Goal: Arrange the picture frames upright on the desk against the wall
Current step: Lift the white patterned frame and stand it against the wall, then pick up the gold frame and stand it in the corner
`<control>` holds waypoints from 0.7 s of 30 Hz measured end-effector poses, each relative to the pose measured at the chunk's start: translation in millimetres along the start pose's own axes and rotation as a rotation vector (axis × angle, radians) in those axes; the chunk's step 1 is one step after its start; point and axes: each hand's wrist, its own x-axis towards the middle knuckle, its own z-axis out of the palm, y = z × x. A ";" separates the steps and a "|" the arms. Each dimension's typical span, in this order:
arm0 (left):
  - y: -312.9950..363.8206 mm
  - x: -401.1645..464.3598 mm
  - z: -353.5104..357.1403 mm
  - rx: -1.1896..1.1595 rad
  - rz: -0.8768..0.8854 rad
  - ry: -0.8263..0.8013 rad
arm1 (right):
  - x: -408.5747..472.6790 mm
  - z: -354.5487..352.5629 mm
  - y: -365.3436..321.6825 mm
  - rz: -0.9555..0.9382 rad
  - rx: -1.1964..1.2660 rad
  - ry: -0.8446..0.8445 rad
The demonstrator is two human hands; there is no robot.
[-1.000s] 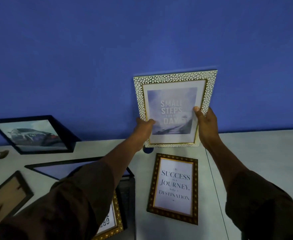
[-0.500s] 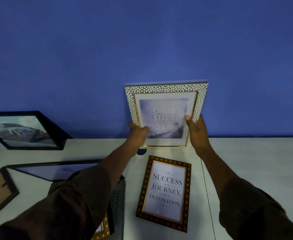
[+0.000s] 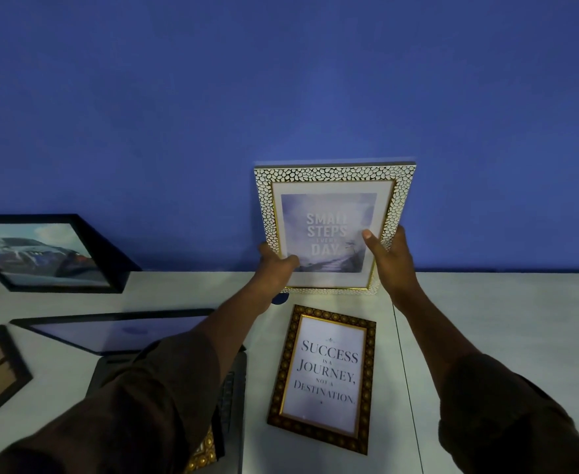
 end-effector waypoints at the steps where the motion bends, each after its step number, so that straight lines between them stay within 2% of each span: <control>1: 0.0 -0.9 0.9 -0.012 0.001 0.002 | -1.2 -1.2 -2.2 -0.010 -0.020 -0.002; 8: -26.8 -29.5 6.9 -0.062 -0.168 0.017 | -37.0 -12.9 18.1 0.051 -0.095 0.098; 11: -66.2 -52.4 14.0 0.022 -0.285 -0.022 | -86.7 -8.3 61.4 0.186 -0.270 0.098; 14: -108.8 -67.0 23.8 0.276 -0.407 -0.040 | -136.5 1.5 103.9 0.382 -0.487 -0.014; 17: -132.5 -81.6 32.1 0.495 -0.340 -0.011 | -168.3 12.7 120.9 0.415 -0.627 -0.054; 21: -146.2 -88.4 30.7 0.511 -0.269 -0.025 | -174.6 10.3 125.1 0.477 -0.555 -0.034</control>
